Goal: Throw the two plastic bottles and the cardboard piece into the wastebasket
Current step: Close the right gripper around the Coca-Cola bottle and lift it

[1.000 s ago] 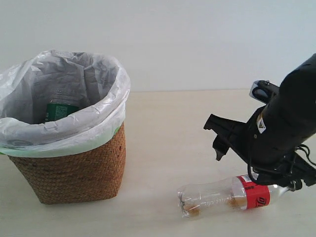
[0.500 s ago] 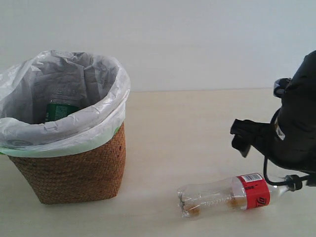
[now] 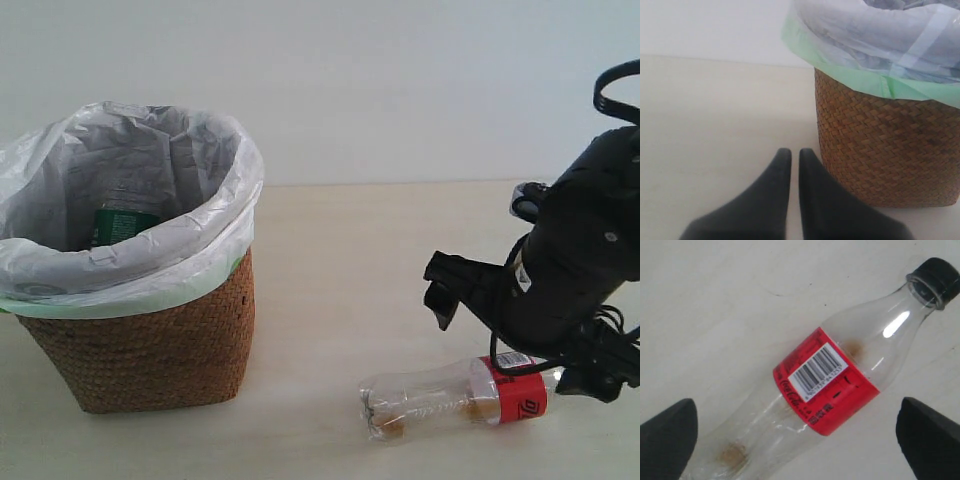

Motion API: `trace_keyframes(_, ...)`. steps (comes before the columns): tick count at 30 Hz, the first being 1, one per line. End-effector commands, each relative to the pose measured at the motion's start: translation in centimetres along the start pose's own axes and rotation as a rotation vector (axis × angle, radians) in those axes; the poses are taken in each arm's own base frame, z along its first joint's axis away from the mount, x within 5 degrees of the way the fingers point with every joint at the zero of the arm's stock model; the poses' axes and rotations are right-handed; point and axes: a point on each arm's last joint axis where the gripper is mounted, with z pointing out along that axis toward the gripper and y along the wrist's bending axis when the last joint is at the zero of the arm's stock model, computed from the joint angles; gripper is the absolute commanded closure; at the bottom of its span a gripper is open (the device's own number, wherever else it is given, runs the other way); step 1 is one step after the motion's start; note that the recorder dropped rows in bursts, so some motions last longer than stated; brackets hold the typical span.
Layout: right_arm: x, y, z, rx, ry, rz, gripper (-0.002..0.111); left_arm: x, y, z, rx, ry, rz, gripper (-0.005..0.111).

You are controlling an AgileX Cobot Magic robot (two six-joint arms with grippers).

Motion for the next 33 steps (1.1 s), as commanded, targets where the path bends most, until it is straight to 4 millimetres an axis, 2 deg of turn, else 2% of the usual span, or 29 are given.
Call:
trace_keyframes(1,-0.7,-1.4,0.0,0.068,0.053,-0.043,0.011,0.1,0.0,0.0,-0.004,-0.002,-0.008,0.101)
trace_keyframes(9,0.2,-1.4,1.6,-0.116,0.018,0.048,0.011,0.1,0.0,0.0,-0.004,-0.002,-0.008,0.101)
trace_keyframes(13,0.2,-1.6,1.7,-0.096,0.016,0.026,0.011,0.1,0.0,0.0,-0.004,-0.002,-0.008,0.101)
trace_keyframes(19,0.7,-2.2,3.6,0.013,0.058,-0.026,0.011,0.1,0.0,0.0,-0.004,-0.002,-0.008,0.101)
trace_keyframes(27,1.1,-1.2,6.0,-0.055,0.062,-0.030,0.011,0.1,0.0,0.0,-0.004,-0.002,-0.008,0.101)
trace_keyframes(33,1.0,-0.8,6.5,-0.082,0.057,-0.012,0.012,0.1,0.0,0.0,-0.004,-0.002,-0.008,0.101)
